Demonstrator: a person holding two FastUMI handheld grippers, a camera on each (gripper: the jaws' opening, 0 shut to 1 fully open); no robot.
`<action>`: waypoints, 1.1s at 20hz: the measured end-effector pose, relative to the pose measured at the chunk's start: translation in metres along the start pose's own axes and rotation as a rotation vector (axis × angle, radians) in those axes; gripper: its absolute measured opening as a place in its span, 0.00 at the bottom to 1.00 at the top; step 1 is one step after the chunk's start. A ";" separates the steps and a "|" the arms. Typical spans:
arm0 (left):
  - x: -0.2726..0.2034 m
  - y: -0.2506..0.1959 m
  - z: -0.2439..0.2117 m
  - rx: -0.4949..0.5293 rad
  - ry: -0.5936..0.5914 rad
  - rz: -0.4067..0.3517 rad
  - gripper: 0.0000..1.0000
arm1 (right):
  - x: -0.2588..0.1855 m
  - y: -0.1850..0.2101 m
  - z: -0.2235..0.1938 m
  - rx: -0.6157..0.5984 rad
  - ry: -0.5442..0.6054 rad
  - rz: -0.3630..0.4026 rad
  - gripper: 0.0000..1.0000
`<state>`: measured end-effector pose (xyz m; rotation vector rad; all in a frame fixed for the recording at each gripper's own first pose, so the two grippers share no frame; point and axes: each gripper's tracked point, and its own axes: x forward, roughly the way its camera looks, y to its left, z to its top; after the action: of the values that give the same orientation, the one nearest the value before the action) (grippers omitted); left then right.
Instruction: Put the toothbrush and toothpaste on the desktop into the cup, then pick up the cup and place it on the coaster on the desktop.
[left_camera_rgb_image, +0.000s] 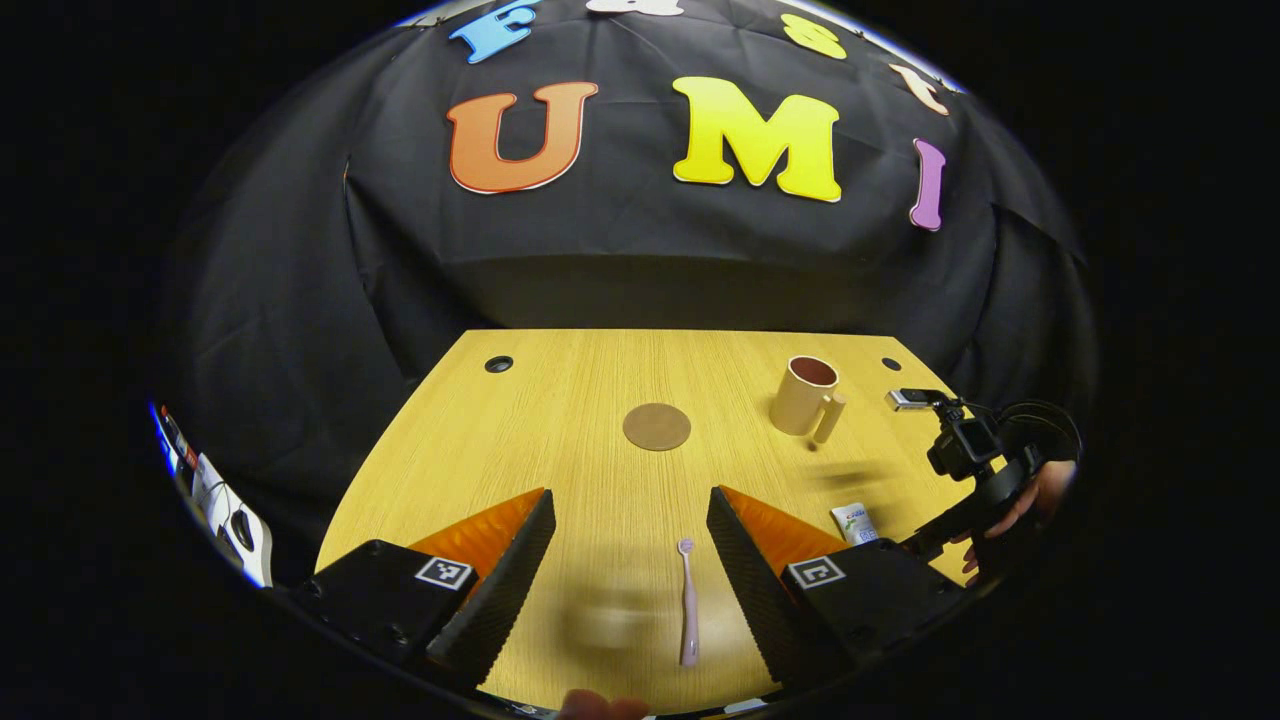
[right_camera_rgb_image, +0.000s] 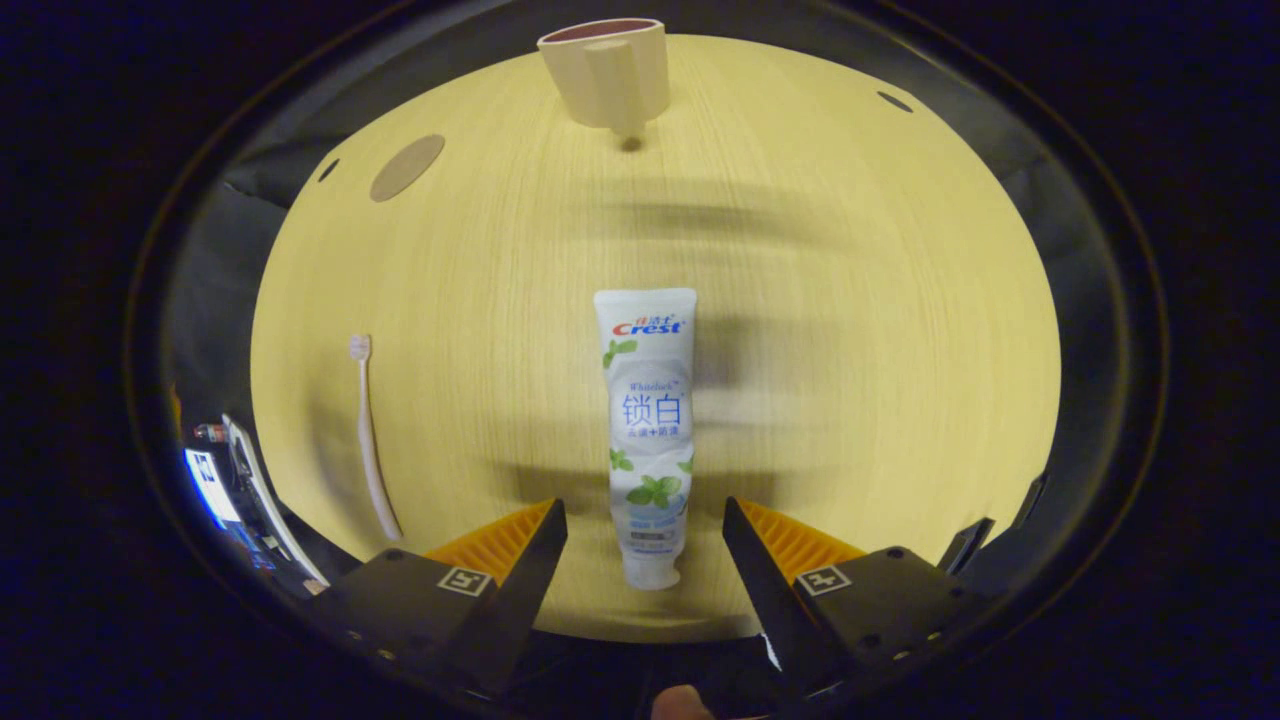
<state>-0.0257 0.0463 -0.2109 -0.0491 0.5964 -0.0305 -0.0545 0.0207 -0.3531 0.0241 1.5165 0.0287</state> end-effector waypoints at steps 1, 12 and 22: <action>0.001 0.000 -0.001 -0.003 0.003 0.001 1.00 | 0.001 0.000 0.001 -0.001 0.003 0.001 0.90; 0.012 0.008 -0.008 -0.012 0.033 0.007 0.98 | 0.013 -0.002 0.006 0.035 0.036 -0.025 0.63; 0.020 0.009 -0.040 -0.022 0.135 -0.013 0.98 | 0.012 -0.004 0.010 0.004 -0.011 -0.033 0.40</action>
<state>-0.0310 0.0528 -0.2558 -0.0726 0.7315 -0.0405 -0.0436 0.0175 -0.3650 0.0021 1.5060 -0.0013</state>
